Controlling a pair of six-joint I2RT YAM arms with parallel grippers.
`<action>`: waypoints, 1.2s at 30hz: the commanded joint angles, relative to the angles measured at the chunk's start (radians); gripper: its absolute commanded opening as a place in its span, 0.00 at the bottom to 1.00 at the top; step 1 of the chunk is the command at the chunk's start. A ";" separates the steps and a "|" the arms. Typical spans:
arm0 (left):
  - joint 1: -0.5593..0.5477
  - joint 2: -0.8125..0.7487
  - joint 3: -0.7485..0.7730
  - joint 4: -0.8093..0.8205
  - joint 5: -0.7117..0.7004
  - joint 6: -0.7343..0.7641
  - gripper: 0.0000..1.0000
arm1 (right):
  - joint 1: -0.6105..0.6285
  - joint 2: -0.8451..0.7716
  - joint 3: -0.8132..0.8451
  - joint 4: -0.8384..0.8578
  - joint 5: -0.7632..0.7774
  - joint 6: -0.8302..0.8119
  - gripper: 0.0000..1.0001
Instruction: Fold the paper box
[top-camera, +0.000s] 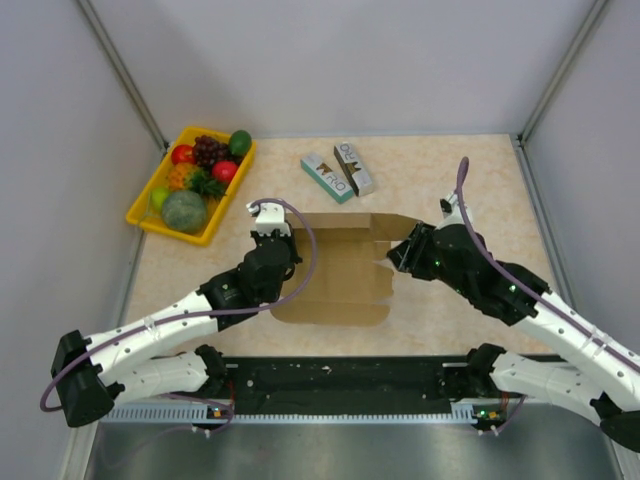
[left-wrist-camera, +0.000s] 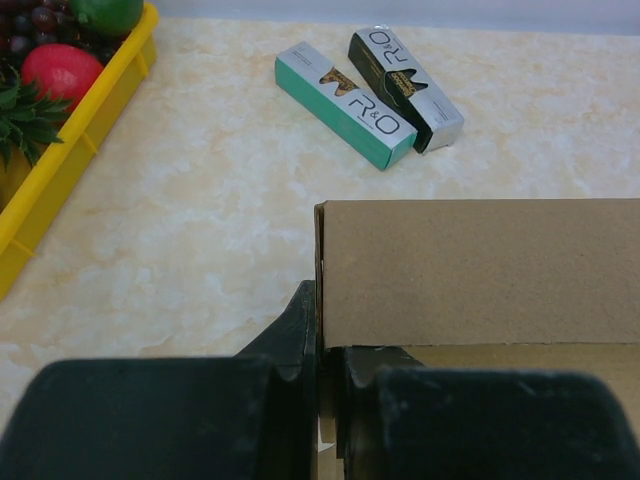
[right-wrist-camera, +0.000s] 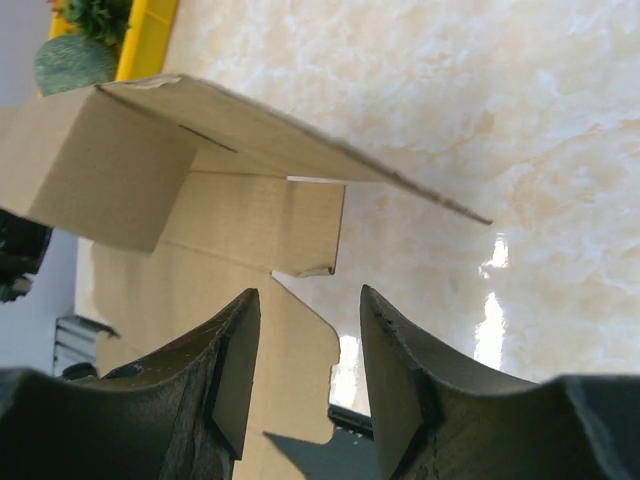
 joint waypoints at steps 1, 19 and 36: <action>0.005 -0.016 0.032 0.002 -0.010 -0.027 0.00 | 0.013 0.034 0.056 0.016 0.073 -0.017 0.45; 0.005 -0.058 0.012 0.030 -0.018 -0.024 0.00 | 0.015 0.097 -0.031 0.153 0.086 0.027 0.40; 0.005 0.010 0.020 0.071 0.002 -0.021 0.00 | 0.029 0.136 -0.004 0.216 0.032 -0.022 0.01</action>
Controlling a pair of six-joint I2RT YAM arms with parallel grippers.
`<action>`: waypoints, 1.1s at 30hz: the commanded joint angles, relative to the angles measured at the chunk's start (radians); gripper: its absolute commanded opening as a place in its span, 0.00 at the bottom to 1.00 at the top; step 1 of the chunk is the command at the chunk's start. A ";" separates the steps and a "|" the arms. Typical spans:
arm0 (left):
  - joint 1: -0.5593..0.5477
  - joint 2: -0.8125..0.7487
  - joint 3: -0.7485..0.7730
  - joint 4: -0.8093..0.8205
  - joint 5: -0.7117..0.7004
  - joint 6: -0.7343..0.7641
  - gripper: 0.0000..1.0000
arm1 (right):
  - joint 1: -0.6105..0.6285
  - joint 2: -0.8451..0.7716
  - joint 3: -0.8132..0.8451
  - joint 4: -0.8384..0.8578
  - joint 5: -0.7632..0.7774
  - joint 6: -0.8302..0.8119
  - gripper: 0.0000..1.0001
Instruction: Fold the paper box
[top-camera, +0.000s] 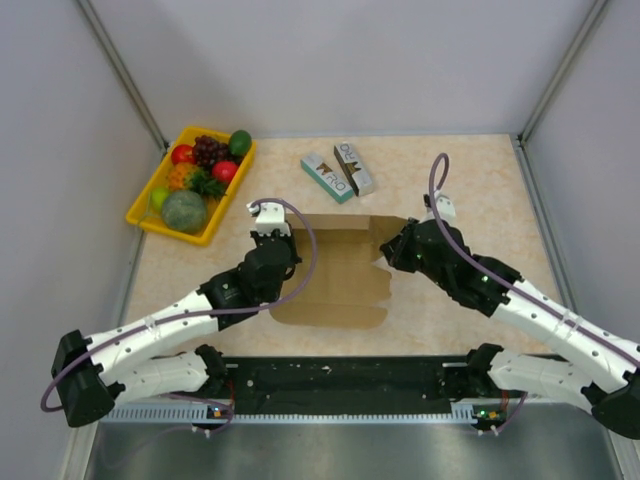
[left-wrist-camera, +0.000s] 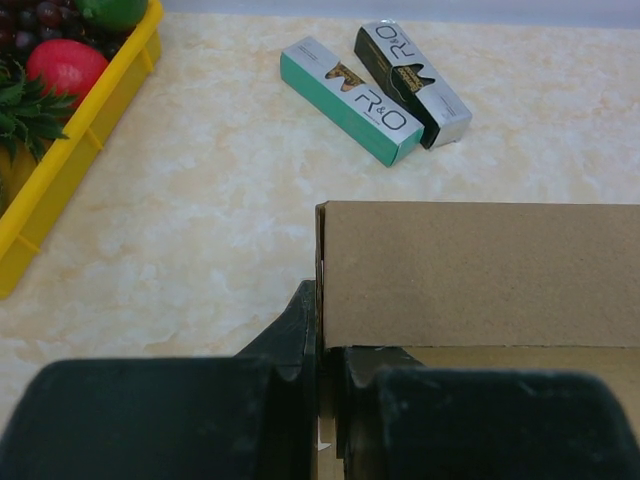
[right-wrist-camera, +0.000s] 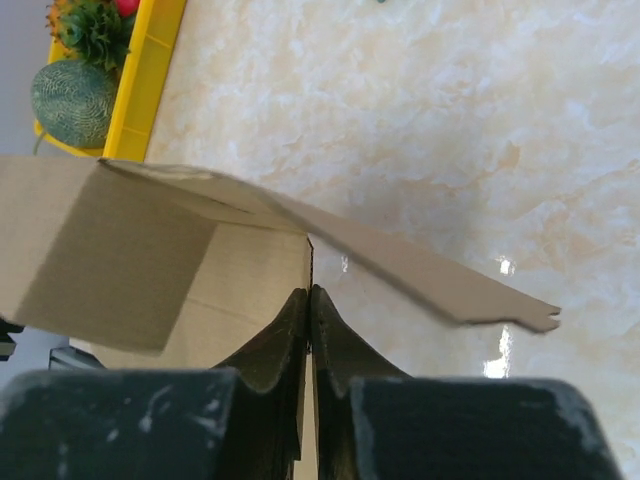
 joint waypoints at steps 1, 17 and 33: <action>0.000 0.025 0.022 0.085 0.007 -0.014 0.00 | 0.028 0.007 0.042 0.038 -0.010 -0.023 0.01; 0.000 0.039 0.059 0.065 0.062 -0.086 0.00 | 0.028 0.071 0.010 0.163 -0.114 -0.005 0.16; 0.002 -0.027 0.028 0.033 0.091 -0.190 0.00 | 0.027 0.024 -0.148 0.232 -0.077 -0.002 0.19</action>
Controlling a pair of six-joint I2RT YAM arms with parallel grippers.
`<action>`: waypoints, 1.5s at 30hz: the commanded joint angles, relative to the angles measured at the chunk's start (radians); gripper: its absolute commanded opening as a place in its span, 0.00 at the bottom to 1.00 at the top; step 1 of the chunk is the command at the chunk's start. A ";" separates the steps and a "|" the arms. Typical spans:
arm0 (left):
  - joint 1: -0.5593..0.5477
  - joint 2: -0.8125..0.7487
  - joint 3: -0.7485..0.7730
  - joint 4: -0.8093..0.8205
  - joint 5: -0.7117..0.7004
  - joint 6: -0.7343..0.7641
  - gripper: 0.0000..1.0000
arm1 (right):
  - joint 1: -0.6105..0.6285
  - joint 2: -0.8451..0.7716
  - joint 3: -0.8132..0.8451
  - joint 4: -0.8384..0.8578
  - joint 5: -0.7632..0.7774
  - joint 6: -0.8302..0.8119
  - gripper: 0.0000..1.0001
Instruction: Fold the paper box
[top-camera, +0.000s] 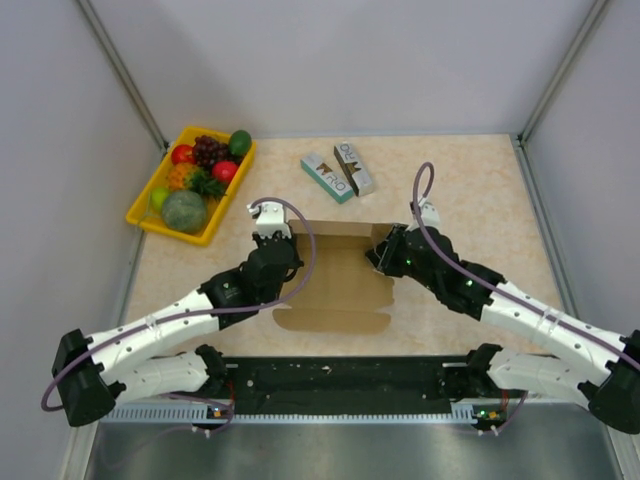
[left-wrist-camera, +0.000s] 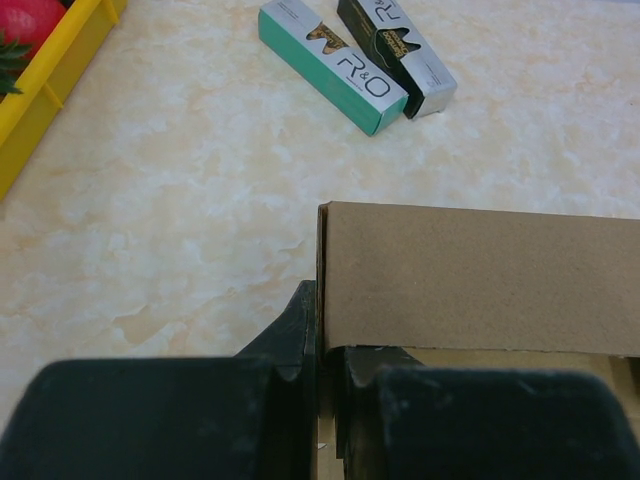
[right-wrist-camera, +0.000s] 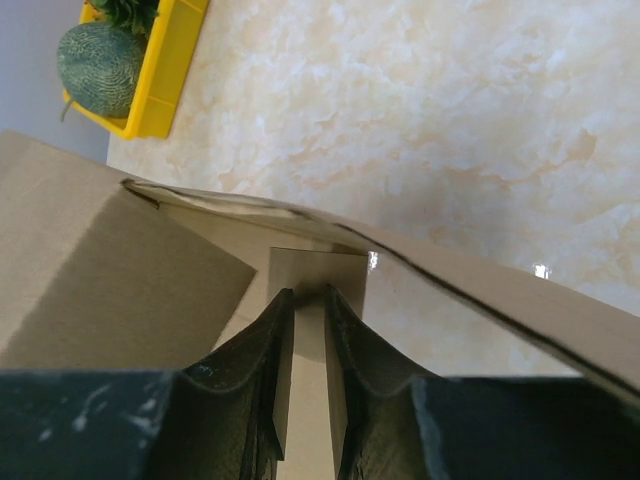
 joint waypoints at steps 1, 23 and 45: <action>0.000 -0.052 0.015 0.094 0.037 -0.096 0.00 | 0.015 -0.027 -0.045 0.028 0.009 -0.002 0.19; 0.008 -0.131 -0.080 0.194 0.073 -0.113 0.00 | -0.008 -0.431 -0.133 -0.036 -0.129 0.130 0.53; 0.039 -0.220 -0.188 0.332 0.227 -0.171 0.00 | -0.410 -0.574 -0.513 0.622 -0.663 0.509 0.67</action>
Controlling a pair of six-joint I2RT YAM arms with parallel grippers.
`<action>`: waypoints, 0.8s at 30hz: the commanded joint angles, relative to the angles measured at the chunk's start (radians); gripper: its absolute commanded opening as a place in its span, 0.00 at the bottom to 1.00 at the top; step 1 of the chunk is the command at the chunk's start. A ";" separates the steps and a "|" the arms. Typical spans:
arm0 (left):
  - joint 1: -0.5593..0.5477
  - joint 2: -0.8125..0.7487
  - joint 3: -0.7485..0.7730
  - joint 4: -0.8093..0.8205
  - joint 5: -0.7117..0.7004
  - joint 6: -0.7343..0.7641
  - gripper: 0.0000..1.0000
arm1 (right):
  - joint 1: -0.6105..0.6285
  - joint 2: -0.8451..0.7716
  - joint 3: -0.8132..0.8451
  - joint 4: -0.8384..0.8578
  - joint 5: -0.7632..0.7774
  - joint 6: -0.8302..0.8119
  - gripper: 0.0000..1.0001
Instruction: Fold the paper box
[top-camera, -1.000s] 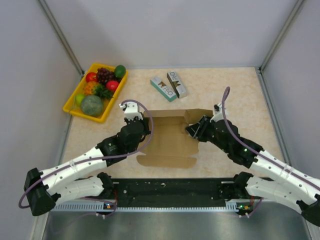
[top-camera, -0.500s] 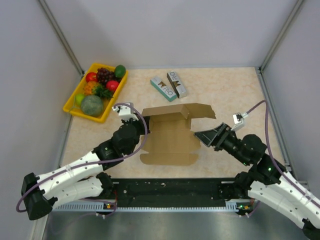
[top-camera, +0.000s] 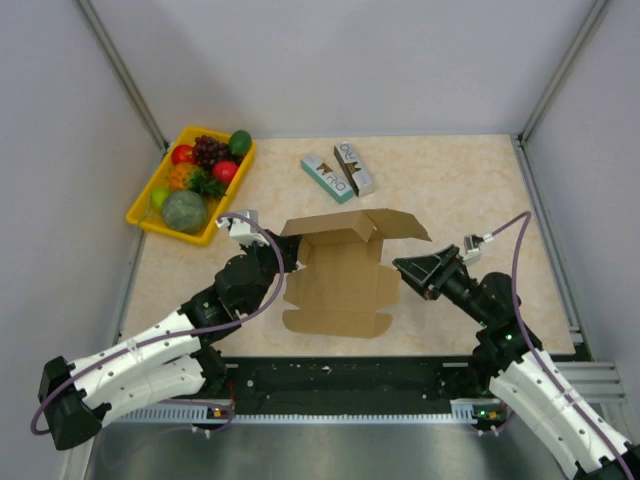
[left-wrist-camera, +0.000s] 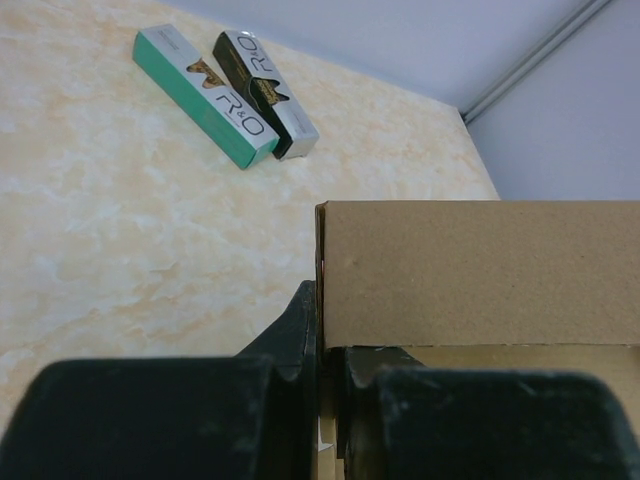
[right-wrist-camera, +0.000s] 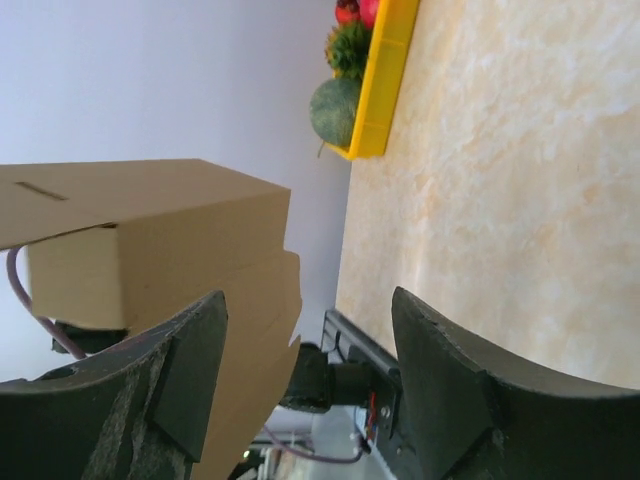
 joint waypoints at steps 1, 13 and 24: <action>0.008 -0.005 -0.012 0.101 0.074 -0.014 0.00 | -0.019 0.123 0.024 0.293 -0.179 0.048 0.67; 0.017 -0.023 -0.044 0.170 0.136 0.033 0.00 | -0.065 0.131 0.048 0.366 -0.257 0.016 0.65; 0.019 -0.025 -0.055 0.193 0.150 0.065 0.00 | -0.065 0.194 0.042 0.497 -0.323 0.043 0.59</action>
